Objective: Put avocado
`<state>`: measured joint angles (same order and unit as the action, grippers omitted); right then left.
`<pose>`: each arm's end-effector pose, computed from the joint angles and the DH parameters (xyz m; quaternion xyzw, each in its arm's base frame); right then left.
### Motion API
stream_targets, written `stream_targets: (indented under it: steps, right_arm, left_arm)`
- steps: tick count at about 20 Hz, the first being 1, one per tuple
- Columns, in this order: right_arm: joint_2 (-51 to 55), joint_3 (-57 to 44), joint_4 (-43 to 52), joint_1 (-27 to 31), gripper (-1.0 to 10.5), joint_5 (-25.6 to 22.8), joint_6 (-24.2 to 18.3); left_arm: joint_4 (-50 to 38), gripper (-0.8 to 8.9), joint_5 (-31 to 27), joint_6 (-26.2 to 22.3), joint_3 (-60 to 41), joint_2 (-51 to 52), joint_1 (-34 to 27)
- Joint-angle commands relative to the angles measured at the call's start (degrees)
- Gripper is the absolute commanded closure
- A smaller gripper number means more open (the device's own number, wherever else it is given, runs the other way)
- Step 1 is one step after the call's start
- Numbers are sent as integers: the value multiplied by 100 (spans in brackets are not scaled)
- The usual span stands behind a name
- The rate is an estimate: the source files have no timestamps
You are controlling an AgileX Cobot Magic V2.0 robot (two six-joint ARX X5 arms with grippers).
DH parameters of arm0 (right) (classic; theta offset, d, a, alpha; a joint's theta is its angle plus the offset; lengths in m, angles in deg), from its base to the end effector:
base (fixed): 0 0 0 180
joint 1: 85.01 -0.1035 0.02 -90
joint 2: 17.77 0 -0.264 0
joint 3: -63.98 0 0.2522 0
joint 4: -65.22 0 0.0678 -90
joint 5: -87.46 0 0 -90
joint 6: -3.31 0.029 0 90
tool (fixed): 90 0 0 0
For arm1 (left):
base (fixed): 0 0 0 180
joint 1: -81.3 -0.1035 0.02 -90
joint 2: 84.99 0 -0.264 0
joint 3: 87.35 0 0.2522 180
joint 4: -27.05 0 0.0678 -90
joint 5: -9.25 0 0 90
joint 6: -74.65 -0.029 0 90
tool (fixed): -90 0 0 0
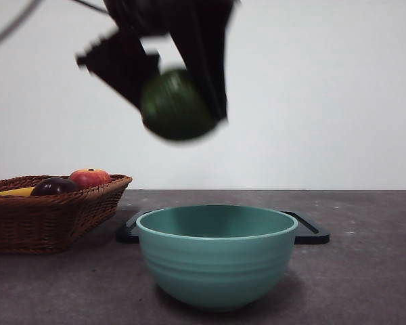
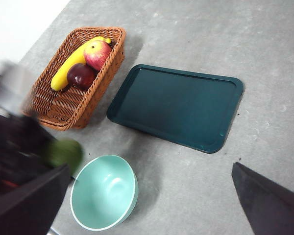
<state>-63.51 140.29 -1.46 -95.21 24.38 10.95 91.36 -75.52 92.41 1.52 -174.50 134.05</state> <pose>0.1242 0.0357 0.3656 0.1050 0.3261 0.2815 0.8963 0.1861 -0.2490 0.2771 0.0998 0.5486 -0.3281 0.7625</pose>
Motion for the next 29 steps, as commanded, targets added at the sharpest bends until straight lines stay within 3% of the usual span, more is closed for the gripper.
stream_targets:
  steps: [1,9,23,27,29]
  right_arm:
    - [-22,109,57,-24,343,7,-63]
    - [-22,109,57,-24,343,7,-66]
    - [-22,109,55,-24,343,7,-66]
    - [-22,109,55,-24,343,7,-85]
    - [-22,109,55,-24,343,9,-85]
  left_arm:
    - [-267,606,-42,52,131,-498,138]
    - [-564,606,-42,94,131,-1480,208]
    - [-671,593,-37,164,131,-1884,293]
    - [-627,430,-37,273,144,-1836,293]
    - [-614,398,-37,291,160,-1759,313]
